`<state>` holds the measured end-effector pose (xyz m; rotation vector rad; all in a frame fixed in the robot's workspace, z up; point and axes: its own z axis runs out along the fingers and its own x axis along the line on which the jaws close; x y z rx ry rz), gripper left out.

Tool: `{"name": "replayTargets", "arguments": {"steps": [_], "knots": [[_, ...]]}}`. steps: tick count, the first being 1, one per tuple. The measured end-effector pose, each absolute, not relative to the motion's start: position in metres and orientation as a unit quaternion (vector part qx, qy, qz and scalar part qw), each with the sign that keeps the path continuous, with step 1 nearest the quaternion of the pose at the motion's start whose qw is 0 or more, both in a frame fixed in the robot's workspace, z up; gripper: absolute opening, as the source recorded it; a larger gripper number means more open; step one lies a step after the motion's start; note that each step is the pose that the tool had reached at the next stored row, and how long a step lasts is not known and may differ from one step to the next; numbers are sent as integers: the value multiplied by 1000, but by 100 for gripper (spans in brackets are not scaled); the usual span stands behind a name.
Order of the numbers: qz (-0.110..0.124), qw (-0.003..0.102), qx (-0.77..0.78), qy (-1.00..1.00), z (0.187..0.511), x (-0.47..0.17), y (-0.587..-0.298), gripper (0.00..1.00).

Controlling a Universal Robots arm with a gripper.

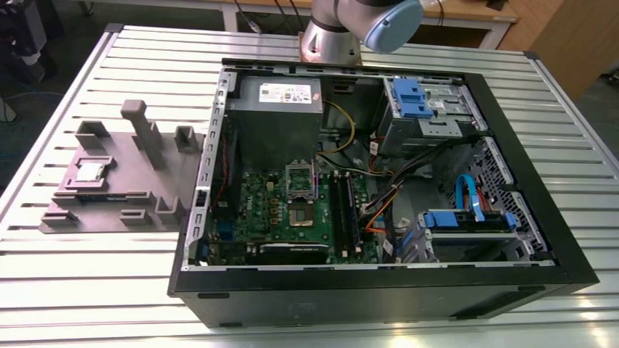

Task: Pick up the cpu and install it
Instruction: 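Pick up the cpu and move it towards the insertion slot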

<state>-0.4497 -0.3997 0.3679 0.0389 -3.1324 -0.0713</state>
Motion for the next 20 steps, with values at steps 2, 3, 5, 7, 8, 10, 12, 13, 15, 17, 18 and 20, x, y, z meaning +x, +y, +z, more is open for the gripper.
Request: {"name": "replayTargets", "arguments": {"steps": [2, 3, 5, 7, 8, 10, 12, 13, 15, 17, 18, 20], "knots": [[-23, 4, 15, -1000, 366, -450, -400, 58], [-23, 4, 15, -1000, 366, -450, -400, 58], [-23, 4, 16, -1000, 366, -450, -400, 58], [-23, 4, 16, -1000, 366, -450, -400, 58], [-23, 4, 18, -1000, 366, -450, -400, 58], [-23, 4, 34, -999, 366, -450, -400, 58], [-23, 4, 39, -999, 364, -450, -400, 58], [-23, 4, 39, -999, 362, -450, -400, 58], [-23, 4, 38, -999, 359, -450, -400, 58], [-23, 4, 33, -999, 355, -450, -400, 58], [-23, 3, 32, -999, 353, -450, -400, 58], [-23, 3, 31, -999, 351, -450, -401, 58]]}}
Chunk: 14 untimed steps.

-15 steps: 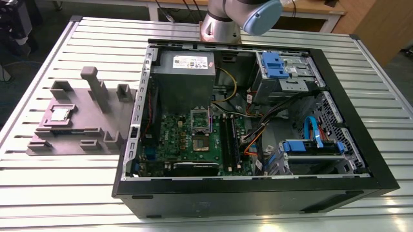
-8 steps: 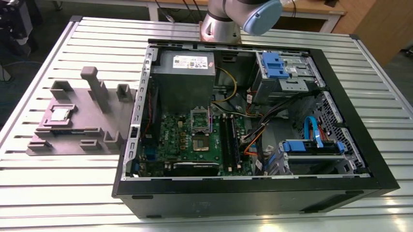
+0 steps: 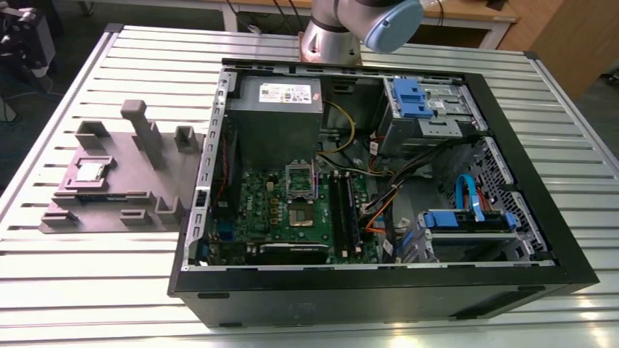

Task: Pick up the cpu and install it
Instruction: 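Pick up the cpu and move it towards the insertion slot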

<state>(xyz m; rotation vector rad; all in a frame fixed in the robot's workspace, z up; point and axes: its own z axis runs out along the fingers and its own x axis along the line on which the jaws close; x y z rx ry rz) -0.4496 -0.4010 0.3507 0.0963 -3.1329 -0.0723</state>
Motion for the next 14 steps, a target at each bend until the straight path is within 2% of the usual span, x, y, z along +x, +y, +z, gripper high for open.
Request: {"name": "replayTargets", "arguments": {"steps": [14], "knots": [[-23, 3, 31, -999, 335, -447, -402, 58]]}}
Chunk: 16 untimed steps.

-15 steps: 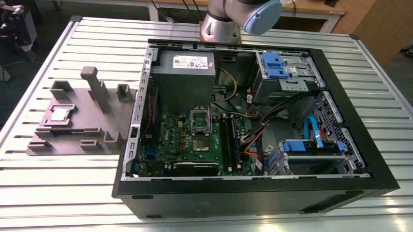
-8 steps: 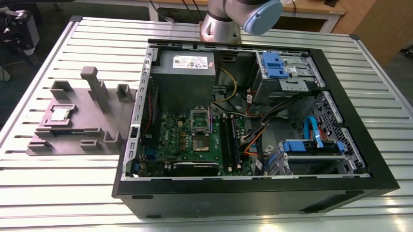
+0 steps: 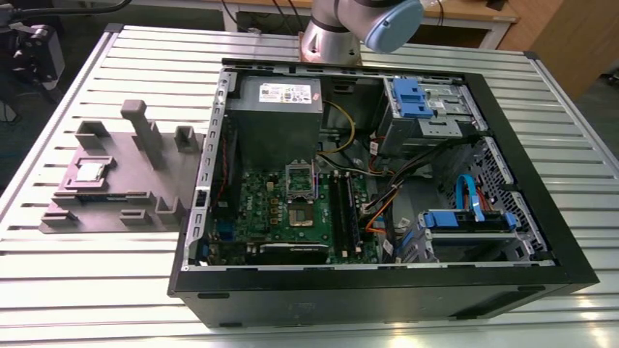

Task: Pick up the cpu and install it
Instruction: 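Pick up the cpu and move it towards the insertion slot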

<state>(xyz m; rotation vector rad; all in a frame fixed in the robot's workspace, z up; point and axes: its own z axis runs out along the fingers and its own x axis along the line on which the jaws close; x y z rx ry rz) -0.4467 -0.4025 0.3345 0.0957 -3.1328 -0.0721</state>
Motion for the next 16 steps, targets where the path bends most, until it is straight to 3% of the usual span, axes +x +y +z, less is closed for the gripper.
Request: {"name": "replayTargets", "arguments": {"steps": [16], "knots": [[-23, 3, 31, -999, 325, -447, -403, 58]]}}
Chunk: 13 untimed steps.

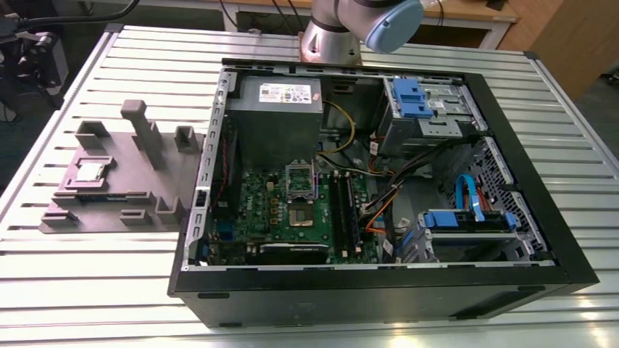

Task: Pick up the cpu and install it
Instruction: 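Pick up the cpu and move it towards the insertion slot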

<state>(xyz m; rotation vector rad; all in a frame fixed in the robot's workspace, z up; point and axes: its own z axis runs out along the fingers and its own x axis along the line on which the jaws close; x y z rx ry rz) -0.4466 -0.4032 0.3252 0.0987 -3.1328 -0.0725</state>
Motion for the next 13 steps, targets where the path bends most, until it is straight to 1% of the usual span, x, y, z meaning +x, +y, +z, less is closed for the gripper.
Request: {"name": "replayTargets", "arguments": {"steps": [13], "knots": [[-23, 3, 32, -999, 321, -447, -404, 58]]}}
